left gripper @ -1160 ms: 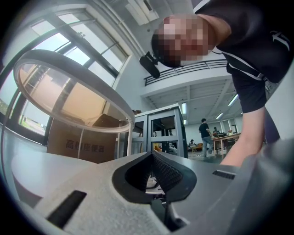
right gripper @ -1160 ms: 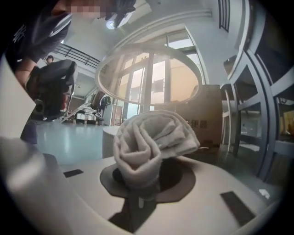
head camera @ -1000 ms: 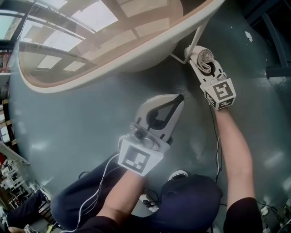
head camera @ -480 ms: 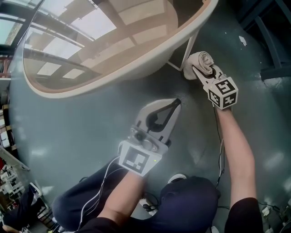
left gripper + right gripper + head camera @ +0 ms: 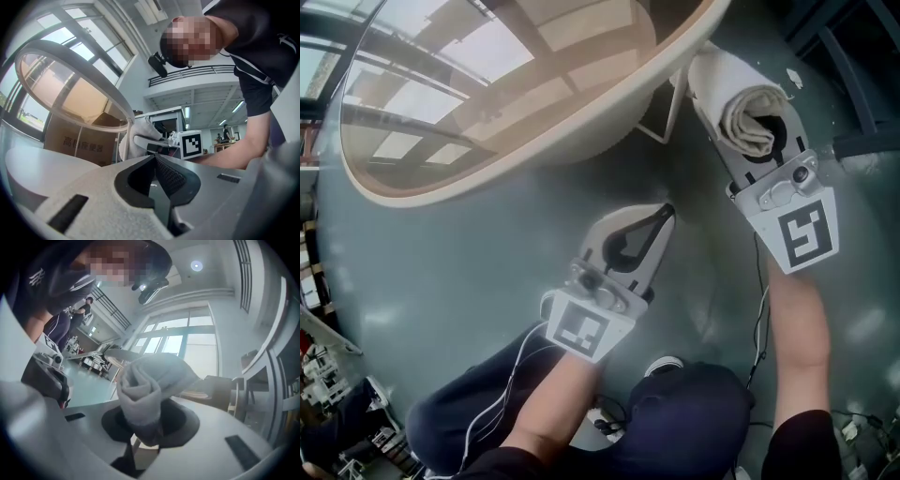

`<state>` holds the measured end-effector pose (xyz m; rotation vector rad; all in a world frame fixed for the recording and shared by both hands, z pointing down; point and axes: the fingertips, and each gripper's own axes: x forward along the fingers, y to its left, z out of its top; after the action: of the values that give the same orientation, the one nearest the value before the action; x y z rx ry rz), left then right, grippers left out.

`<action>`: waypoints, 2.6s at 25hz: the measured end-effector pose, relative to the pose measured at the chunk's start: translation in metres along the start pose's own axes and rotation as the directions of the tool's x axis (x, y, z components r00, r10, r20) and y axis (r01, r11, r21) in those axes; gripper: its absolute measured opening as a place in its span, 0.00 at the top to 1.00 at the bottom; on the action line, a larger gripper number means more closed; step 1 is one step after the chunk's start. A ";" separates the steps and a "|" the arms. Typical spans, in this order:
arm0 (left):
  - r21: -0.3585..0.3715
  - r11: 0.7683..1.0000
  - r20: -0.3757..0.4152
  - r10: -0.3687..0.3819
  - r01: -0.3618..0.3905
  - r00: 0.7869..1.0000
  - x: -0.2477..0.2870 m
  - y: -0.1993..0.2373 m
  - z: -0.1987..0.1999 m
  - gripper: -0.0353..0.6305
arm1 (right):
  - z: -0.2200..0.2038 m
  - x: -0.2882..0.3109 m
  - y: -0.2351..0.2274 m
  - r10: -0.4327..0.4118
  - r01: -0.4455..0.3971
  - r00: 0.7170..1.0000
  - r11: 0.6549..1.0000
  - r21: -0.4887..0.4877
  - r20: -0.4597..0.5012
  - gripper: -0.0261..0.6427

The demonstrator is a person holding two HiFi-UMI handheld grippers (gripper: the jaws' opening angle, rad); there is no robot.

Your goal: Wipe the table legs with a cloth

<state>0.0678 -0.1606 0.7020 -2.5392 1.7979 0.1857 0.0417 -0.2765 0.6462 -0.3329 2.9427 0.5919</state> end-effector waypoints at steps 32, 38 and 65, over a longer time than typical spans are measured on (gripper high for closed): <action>0.023 1.000 -0.028 0.010 -0.009 1.000 -0.010 0.005 -0.014 0.94 | -0.135 -0.007 0.082 0.164 -0.039 0.937 0.927 0.373 -0.308 0.84; 0.021 0.999 -0.024 0.027 -0.026 0.999 -0.009 0.007 -0.015 0.94 | 0.010 0.010 0.015 -0.057 0.063 0.998 0.941 0.332 -0.028 0.84; 0.001 1.000 -0.058 0.004 -0.004 0.998 -0.016 0.006 -0.041 0.94 | -0.226 -0.030 0.084 0.073 0.166 0.923 0.810 0.562 -0.377 0.84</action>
<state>0.0600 -0.1508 0.7447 -2.5670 1.8223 0.1132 0.0341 -0.2848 0.8891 -0.4883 3.2599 -0.4663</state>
